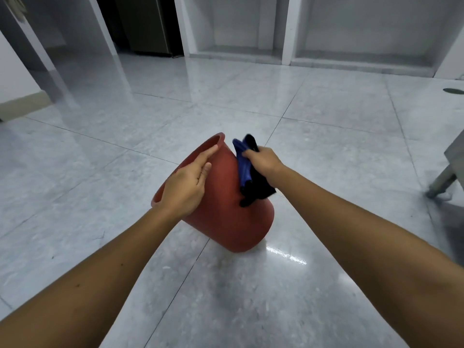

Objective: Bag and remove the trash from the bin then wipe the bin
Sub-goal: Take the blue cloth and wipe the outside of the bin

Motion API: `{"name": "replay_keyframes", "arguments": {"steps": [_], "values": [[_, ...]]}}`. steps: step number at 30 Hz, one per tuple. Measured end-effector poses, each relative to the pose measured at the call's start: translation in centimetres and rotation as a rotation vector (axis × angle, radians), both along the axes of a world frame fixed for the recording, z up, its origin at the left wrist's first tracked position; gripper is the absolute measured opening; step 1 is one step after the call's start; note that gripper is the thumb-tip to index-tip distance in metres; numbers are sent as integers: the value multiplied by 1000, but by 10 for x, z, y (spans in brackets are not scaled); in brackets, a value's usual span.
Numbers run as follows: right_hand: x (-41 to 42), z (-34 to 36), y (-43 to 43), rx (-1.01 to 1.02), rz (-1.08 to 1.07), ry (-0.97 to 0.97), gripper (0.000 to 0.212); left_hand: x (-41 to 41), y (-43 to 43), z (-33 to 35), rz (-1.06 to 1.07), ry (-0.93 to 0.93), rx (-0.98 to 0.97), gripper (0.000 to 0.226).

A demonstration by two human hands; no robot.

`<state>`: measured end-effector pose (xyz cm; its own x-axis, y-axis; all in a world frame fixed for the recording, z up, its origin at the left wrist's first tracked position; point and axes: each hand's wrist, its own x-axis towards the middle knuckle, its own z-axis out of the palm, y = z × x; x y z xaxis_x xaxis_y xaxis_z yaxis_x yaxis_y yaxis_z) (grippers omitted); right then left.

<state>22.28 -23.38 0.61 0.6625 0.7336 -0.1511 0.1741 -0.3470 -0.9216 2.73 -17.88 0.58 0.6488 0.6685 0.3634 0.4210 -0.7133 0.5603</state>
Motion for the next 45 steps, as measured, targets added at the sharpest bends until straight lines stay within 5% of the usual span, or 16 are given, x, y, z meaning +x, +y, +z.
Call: {"name": "replay_keyframes", "arguments": {"steps": [6,14,22,25,30,40,45], "values": [[-25,8,7,198,69,-2,15,11,2,0,-44,-34,-91,42],[0,-47,-40,-342,-71,-74,34,-12,16,5,112,38,-107,44],[-20,5,-6,78,101,-175,19,29,11,13,9,-17,-103,31],[-9,-15,-9,16,33,-147,25,17,17,14,-36,-127,-284,28],[16,-61,-43,-358,-99,-74,30,-52,30,-6,-83,182,80,50],[-23,-4,4,63,148,-174,16,12,24,11,93,48,73,39],[1,-43,-18,-150,-21,-60,30,6,34,15,7,-4,-111,28]]}}
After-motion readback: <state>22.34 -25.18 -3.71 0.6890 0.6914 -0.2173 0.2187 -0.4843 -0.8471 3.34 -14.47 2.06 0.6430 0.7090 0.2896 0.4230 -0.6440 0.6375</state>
